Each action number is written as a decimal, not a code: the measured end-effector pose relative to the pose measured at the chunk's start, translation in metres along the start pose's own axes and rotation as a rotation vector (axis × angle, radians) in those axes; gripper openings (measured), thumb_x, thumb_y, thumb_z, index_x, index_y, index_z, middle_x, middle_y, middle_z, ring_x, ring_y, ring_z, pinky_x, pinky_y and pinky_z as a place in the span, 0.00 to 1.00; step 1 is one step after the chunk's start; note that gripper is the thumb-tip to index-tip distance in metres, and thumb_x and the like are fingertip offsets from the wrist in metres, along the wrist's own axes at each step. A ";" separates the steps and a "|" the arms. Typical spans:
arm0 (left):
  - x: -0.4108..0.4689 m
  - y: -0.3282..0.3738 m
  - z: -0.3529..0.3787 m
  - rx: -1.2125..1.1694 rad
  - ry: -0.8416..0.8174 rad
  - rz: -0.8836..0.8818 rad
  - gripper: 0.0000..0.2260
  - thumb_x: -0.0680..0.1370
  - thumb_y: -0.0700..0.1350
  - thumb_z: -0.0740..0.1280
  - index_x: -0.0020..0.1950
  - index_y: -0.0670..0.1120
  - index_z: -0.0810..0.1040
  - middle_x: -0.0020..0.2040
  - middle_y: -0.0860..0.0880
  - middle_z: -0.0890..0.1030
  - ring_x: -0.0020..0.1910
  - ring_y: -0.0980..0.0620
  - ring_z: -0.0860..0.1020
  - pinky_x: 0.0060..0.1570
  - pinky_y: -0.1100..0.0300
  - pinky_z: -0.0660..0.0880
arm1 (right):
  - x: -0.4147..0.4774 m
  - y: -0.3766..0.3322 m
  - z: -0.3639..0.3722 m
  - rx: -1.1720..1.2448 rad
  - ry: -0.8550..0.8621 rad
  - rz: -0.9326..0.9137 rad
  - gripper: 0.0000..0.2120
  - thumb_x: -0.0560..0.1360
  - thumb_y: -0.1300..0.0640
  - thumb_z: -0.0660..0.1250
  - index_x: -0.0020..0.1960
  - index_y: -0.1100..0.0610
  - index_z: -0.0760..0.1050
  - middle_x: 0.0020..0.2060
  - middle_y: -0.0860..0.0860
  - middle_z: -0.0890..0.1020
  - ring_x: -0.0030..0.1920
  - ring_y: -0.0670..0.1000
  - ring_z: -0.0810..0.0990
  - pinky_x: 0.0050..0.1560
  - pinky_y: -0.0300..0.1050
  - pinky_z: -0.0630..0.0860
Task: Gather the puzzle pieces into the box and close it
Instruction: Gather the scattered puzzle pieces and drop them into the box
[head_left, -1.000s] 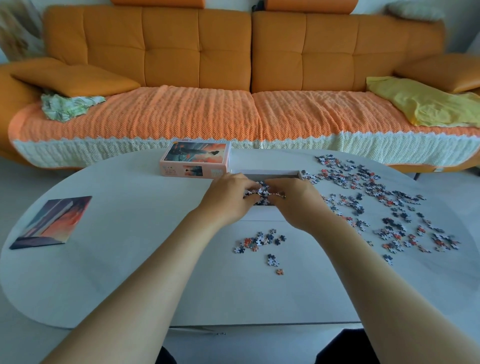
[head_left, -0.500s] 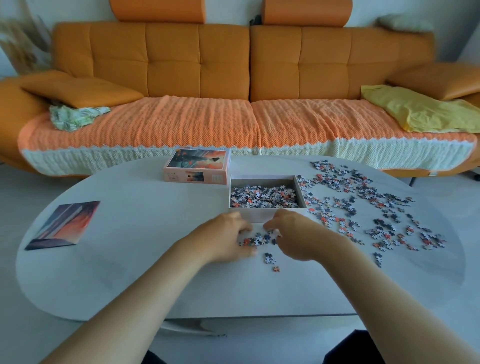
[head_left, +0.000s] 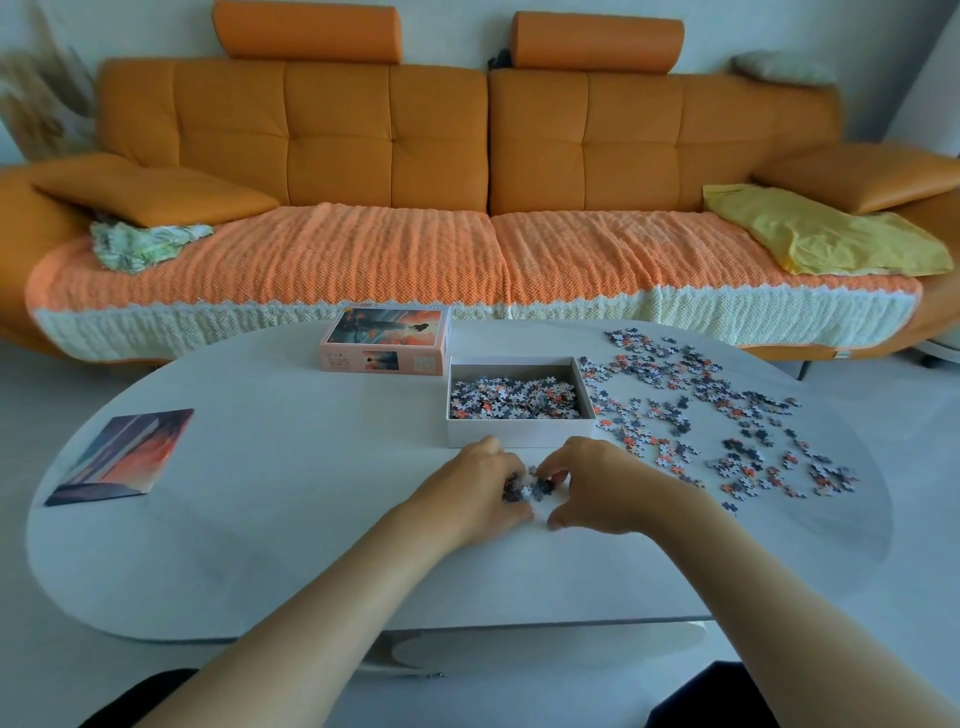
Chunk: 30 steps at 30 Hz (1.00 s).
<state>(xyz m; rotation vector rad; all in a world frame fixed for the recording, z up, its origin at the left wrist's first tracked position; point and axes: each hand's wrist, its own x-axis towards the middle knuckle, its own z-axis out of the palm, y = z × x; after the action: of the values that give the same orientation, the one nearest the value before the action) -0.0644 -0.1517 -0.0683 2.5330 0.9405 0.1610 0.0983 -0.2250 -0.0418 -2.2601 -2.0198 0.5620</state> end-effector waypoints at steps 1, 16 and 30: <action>0.000 -0.001 -0.001 -0.005 0.002 0.008 0.17 0.73 0.55 0.71 0.60 0.50 0.78 0.50 0.52 0.69 0.50 0.52 0.73 0.51 0.56 0.73 | 0.001 -0.002 0.002 0.004 0.020 -0.005 0.24 0.69 0.49 0.75 0.64 0.50 0.77 0.57 0.48 0.76 0.55 0.49 0.75 0.54 0.40 0.72; -0.001 -0.029 -0.019 0.014 -0.072 -0.013 0.16 0.73 0.47 0.74 0.60 0.50 0.80 0.47 0.56 0.78 0.43 0.57 0.75 0.42 0.66 0.69 | 0.018 -0.005 0.010 -0.033 0.092 -0.011 0.19 0.77 0.63 0.59 0.64 0.51 0.77 0.58 0.49 0.76 0.57 0.50 0.75 0.50 0.36 0.69; 0.007 -0.013 -0.011 -0.069 -0.056 -0.011 0.09 0.69 0.53 0.76 0.41 0.48 0.83 0.38 0.46 0.76 0.36 0.49 0.77 0.33 0.58 0.69 | 0.021 -0.028 0.012 0.014 0.031 0.024 0.14 0.68 0.49 0.75 0.48 0.56 0.82 0.44 0.54 0.81 0.45 0.53 0.78 0.41 0.45 0.75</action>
<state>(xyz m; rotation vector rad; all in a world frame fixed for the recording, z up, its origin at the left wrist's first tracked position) -0.0698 -0.1340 -0.0645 2.4559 0.9120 0.1160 0.0698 -0.2033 -0.0498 -2.2729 -1.9712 0.5379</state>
